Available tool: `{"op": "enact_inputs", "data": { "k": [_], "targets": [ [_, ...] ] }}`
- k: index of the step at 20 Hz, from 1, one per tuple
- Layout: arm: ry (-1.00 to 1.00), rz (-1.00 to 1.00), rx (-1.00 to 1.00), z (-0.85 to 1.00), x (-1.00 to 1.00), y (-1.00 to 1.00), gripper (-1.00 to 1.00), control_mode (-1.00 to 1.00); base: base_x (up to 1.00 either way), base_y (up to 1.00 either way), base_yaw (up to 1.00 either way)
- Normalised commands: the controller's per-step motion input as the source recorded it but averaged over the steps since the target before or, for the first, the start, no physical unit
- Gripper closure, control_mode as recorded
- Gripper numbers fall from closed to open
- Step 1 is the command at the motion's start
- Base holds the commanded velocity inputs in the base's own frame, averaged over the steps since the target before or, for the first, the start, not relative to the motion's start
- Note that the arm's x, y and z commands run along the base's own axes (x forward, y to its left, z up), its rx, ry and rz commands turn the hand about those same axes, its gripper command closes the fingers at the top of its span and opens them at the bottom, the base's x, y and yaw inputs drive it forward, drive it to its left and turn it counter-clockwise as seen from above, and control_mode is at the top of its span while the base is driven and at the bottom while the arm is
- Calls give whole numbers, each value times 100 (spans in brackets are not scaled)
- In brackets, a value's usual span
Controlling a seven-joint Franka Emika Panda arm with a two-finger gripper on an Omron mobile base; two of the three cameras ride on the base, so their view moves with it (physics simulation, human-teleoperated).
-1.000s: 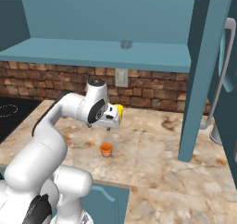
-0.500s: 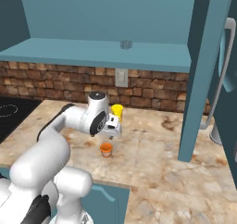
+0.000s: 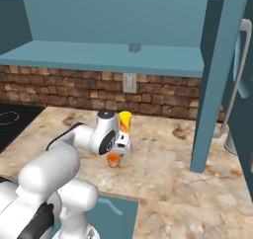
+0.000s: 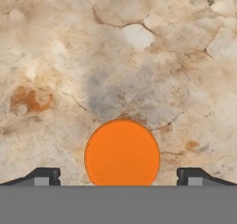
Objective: Pick the jam and honey bottle from the counter and place them in the cabinets closest to them.
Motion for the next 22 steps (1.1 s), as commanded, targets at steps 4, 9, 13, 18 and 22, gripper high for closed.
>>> {"op": "enact_inputs", "data": {
  "k": [4, 9, 13, 18, 22],
  "targets": [
    [0, 0, 0, -39, 3, -1, -100, -100, 0, 0, 0],
    [0, 0, 0, -41, 3, 0, -100, -100, 0, 0, 0],
    [-1, 0, -1, -33, 4, 0, 100, -100, 0, 0, 0],
    [-1, 0, 0, 2, 0, 0, 100, -100, 0, 0, 0],
    [0, -2, 1, 50, -7, 0, 100, -100, 0, 0, 0]
  ]
}}
